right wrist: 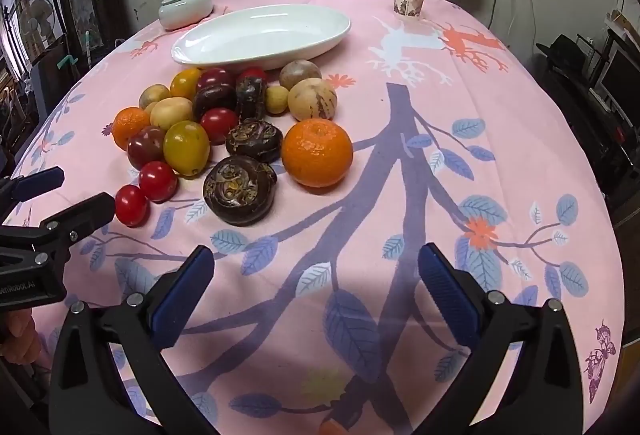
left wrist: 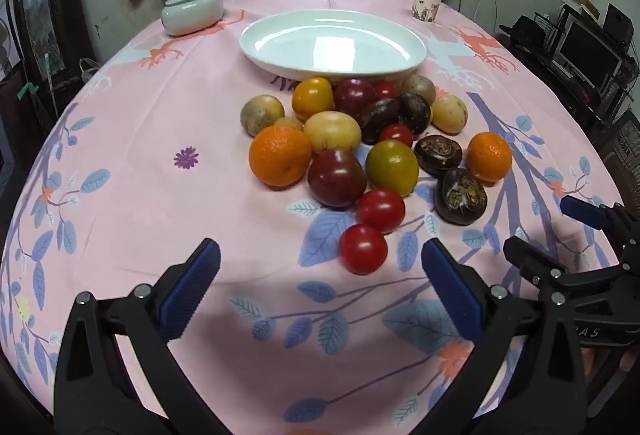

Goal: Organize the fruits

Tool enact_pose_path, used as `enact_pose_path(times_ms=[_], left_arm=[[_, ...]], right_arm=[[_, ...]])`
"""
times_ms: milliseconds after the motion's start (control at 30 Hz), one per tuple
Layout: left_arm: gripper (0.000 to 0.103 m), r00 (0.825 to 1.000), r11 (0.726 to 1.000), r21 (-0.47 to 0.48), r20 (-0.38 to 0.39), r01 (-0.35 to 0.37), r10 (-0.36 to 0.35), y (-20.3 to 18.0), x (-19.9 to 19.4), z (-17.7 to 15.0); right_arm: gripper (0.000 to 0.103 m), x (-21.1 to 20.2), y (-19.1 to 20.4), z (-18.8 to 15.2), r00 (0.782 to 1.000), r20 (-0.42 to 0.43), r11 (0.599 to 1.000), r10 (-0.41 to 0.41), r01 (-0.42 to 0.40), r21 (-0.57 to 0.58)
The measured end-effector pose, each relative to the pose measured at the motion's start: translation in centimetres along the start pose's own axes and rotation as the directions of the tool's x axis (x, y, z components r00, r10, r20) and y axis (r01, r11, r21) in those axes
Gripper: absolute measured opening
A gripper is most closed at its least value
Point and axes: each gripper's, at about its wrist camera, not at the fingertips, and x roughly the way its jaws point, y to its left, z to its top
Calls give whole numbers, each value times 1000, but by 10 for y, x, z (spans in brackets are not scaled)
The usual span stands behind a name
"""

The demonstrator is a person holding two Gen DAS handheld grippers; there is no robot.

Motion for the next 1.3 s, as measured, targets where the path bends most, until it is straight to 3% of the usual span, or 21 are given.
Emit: enact_pose_path(times_ms=[1300], left_arm=[[101,999,999,-1,-9,-34,34,1,2,-2]], right_arm=[[102,2,0,-2,1000,-8,1000,3,-3,5]])
